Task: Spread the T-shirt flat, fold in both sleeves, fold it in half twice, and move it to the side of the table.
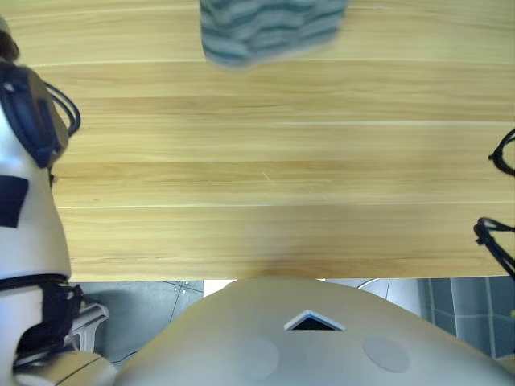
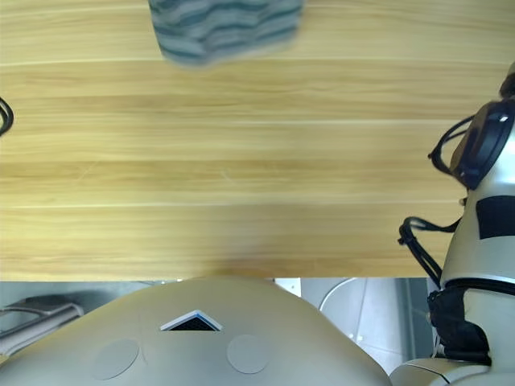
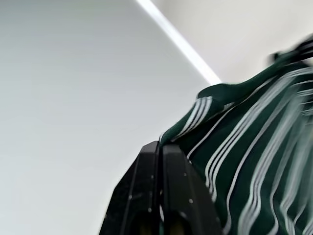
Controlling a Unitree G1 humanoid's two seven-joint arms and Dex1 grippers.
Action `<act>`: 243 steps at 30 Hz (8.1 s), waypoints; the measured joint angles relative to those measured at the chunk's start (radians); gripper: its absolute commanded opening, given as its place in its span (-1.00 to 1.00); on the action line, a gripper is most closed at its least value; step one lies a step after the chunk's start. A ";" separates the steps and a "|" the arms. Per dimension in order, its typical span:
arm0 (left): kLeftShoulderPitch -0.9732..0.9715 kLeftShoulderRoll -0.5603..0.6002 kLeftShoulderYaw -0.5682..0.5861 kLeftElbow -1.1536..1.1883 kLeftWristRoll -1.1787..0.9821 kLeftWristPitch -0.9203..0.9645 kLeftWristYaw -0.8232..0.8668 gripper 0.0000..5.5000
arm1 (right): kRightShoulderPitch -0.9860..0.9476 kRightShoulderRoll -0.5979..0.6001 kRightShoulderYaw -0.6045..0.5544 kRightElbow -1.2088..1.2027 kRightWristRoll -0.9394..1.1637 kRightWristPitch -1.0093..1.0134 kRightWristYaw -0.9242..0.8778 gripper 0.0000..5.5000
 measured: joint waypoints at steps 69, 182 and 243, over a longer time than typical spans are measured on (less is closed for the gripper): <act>1.558 0.282 -0.195 -0.810 -0.088 -0.504 -0.316 0.09 | 1.189 -0.117 0.135 -0.336 -0.235 -0.335 -0.017 0.26; 1.401 0.383 -0.185 -0.504 0.510 -0.541 -0.050 -0.98 | 1.512 -0.191 -0.058 -0.702 0.042 -0.361 0.175 0.27; 1.186 0.169 -0.383 -0.745 0.511 -0.450 -0.122 -0.98 | 1.482 -0.155 -0.011 -0.724 0.039 -0.362 0.195 0.27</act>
